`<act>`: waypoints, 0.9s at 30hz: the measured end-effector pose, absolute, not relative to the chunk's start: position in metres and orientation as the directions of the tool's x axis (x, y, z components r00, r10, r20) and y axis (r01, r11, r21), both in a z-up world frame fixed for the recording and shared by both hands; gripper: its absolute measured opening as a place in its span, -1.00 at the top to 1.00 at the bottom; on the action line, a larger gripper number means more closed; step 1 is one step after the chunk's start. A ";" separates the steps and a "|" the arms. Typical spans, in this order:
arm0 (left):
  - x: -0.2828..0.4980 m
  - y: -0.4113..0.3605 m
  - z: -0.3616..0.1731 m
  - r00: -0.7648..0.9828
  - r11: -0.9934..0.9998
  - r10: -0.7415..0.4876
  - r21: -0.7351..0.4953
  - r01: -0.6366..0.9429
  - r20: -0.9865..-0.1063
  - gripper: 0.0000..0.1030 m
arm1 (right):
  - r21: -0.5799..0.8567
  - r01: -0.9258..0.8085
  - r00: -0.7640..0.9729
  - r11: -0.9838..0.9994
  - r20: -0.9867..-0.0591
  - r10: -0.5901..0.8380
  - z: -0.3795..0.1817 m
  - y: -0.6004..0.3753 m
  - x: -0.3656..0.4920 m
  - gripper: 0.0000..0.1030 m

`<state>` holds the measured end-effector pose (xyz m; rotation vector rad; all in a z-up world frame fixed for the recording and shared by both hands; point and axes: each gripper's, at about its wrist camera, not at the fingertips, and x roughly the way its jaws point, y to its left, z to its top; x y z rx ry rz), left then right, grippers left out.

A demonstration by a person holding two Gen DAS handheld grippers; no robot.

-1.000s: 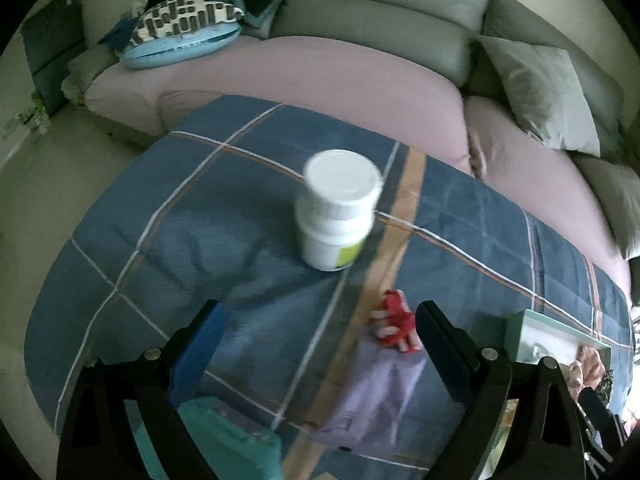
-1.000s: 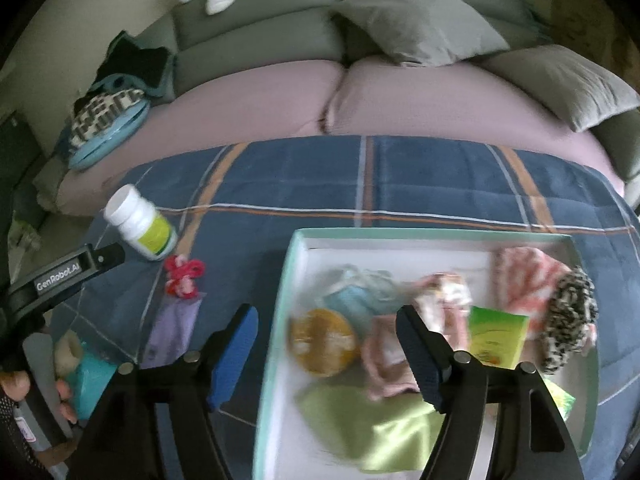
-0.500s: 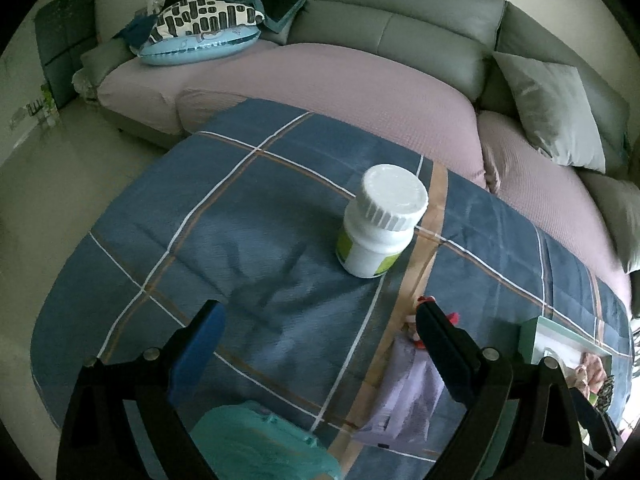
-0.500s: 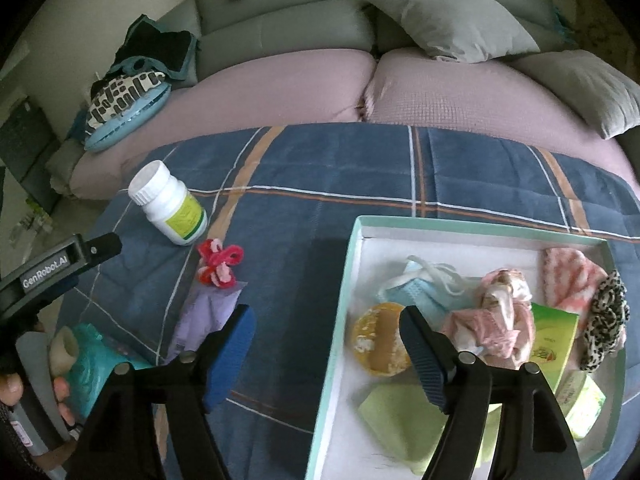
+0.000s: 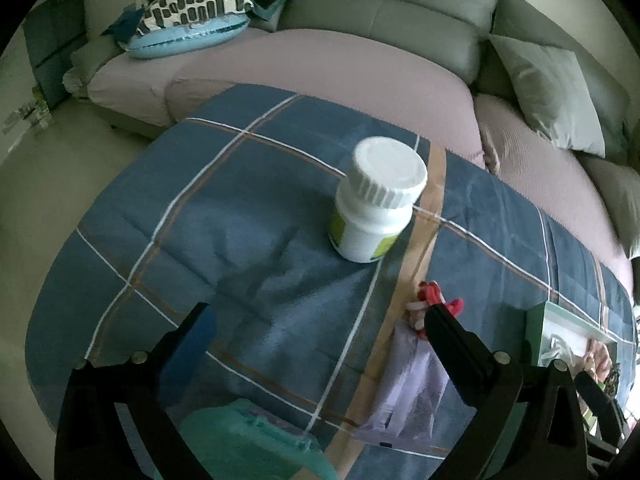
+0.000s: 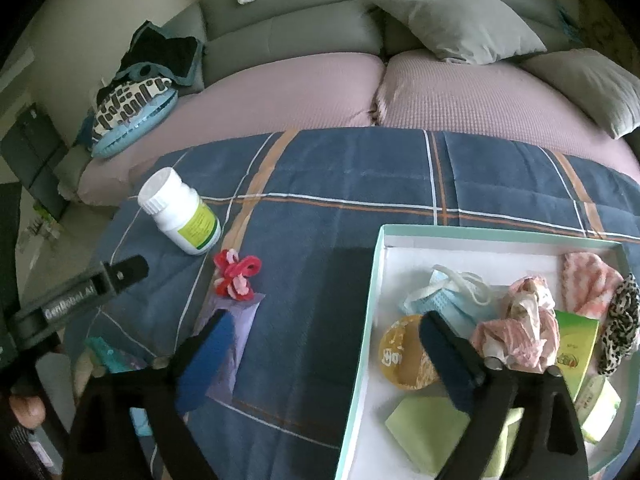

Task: Organize soft objects
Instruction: 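Grasp the purple packet with the left gripper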

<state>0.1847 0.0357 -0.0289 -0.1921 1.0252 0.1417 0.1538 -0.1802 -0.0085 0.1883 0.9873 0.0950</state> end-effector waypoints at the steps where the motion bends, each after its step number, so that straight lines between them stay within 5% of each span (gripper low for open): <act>1: 0.186 0.034 -0.031 0.507 0.976 0.021 -0.093 -0.198 -0.862 -1.00 | 0.203 0.007 0.549 0.979 -0.819 0.166 -0.009 -0.180 0.155 -0.96; 27: 0.199 -0.039 -0.064 0.342 0.999 -0.035 -0.021 0.046 -0.939 -1.00 | 0.184 0.136 0.577 0.973 -0.813 0.073 0.001 -0.224 0.151 -0.96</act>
